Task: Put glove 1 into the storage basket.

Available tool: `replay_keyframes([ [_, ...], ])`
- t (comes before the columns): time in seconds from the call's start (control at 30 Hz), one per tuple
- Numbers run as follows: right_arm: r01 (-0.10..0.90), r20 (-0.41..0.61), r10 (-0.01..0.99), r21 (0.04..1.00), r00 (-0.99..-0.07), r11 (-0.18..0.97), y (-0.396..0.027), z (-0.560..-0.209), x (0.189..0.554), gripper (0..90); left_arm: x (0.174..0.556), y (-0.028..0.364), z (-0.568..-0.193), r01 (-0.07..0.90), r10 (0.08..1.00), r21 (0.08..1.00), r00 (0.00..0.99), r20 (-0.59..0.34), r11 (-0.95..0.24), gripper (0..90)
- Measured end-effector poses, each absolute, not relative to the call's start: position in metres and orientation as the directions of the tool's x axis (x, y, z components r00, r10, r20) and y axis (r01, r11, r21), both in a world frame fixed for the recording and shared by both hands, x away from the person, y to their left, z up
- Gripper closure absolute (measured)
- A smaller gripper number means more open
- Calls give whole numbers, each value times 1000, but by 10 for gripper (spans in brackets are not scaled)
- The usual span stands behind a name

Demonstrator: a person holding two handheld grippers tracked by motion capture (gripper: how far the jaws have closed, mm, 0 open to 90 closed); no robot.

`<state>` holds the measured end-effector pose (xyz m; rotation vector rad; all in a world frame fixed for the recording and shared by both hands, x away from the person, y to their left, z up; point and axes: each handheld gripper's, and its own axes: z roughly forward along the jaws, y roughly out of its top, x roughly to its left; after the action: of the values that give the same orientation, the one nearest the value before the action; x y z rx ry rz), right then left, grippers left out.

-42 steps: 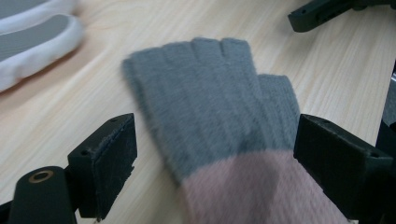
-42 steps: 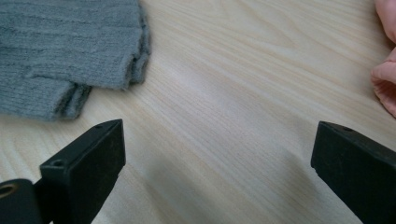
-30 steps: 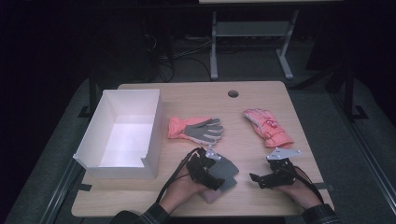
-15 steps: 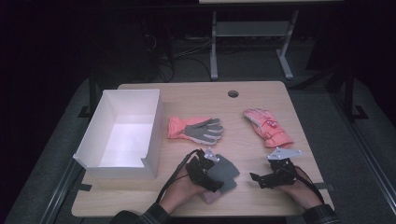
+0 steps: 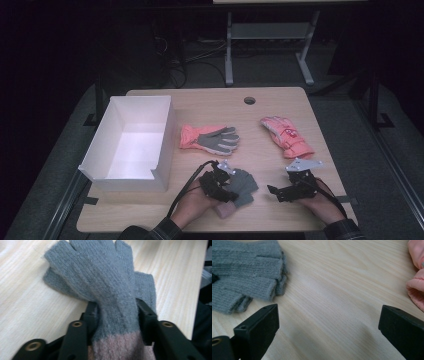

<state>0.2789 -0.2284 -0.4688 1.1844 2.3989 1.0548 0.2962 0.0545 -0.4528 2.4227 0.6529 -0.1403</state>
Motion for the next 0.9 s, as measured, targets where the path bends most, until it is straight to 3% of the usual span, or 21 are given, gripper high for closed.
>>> replay_keyframes([
  [0.33, 582, 81, 775, 709, -627, 397, -229, -469, 279, 28, 302, 56, -446, 494, 383, 545, 870, -311, -678, 653],
  [0.9, 578, 82, 773, 714, -629, 395, -229, -469, 279, 28, 311, 71, -405, 484, 378, 560, 875, -303, -672, 653],
])
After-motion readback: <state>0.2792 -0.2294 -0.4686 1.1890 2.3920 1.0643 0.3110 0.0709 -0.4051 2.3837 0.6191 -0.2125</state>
